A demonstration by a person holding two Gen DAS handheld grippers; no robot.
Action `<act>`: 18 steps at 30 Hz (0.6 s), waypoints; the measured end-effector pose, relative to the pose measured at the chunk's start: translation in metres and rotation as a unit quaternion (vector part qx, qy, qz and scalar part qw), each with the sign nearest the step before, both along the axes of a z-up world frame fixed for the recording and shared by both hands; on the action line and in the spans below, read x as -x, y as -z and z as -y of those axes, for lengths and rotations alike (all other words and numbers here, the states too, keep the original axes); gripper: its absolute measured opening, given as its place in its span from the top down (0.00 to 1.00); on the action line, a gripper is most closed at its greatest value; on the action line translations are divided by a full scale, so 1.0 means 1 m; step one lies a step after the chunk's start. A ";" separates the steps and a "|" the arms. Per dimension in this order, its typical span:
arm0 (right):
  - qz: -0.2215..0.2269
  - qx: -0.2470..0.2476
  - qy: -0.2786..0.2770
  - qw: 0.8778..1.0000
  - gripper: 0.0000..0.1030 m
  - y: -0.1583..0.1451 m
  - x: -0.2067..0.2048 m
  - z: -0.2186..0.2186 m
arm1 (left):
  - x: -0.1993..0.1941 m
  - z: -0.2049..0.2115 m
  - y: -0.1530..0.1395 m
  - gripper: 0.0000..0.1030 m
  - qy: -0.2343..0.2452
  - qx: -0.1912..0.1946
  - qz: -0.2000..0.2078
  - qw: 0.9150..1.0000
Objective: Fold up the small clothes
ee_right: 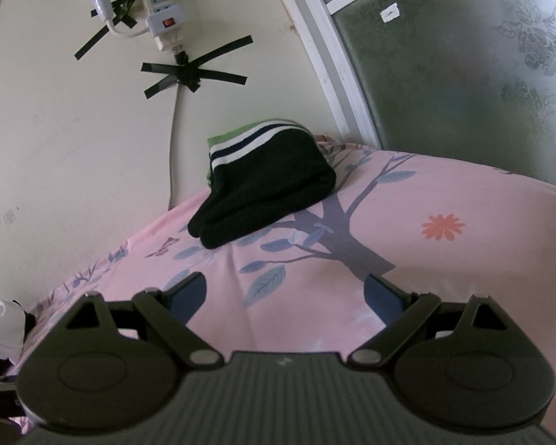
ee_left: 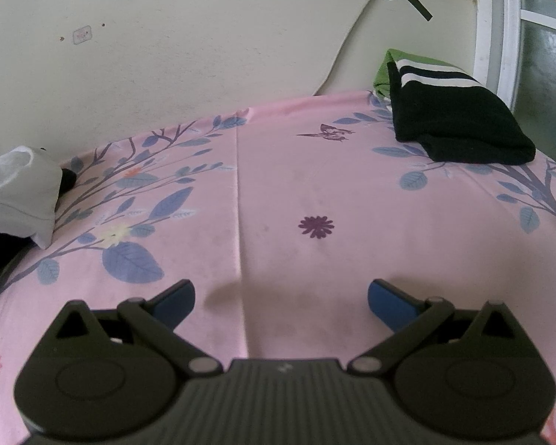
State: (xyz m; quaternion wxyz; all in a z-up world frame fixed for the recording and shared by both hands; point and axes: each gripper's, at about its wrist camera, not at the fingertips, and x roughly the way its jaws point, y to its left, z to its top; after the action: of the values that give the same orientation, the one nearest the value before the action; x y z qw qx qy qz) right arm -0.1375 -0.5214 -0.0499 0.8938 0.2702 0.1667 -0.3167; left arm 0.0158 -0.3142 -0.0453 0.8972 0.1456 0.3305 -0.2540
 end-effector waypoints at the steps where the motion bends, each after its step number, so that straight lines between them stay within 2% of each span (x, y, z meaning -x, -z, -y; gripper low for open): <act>1: 0.000 0.000 0.000 1.000 0.15 0.000 0.000 0.000 | 0.000 0.000 0.000 0.00 0.000 0.000 0.000 1.000; 18: 0.003 0.000 0.000 1.000 0.15 -0.001 0.001 0.000 | 0.000 -0.001 0.000 0.00 -0.001 -0.001 0.002 1.000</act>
State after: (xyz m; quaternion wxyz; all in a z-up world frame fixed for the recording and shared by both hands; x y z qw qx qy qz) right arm -0.1386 -0.5216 -0.0490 0.8941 0.2715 0.1639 -0.3162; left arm 0.0155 -0.3135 -0.0451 0.8981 0.1469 0.3288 -0.2526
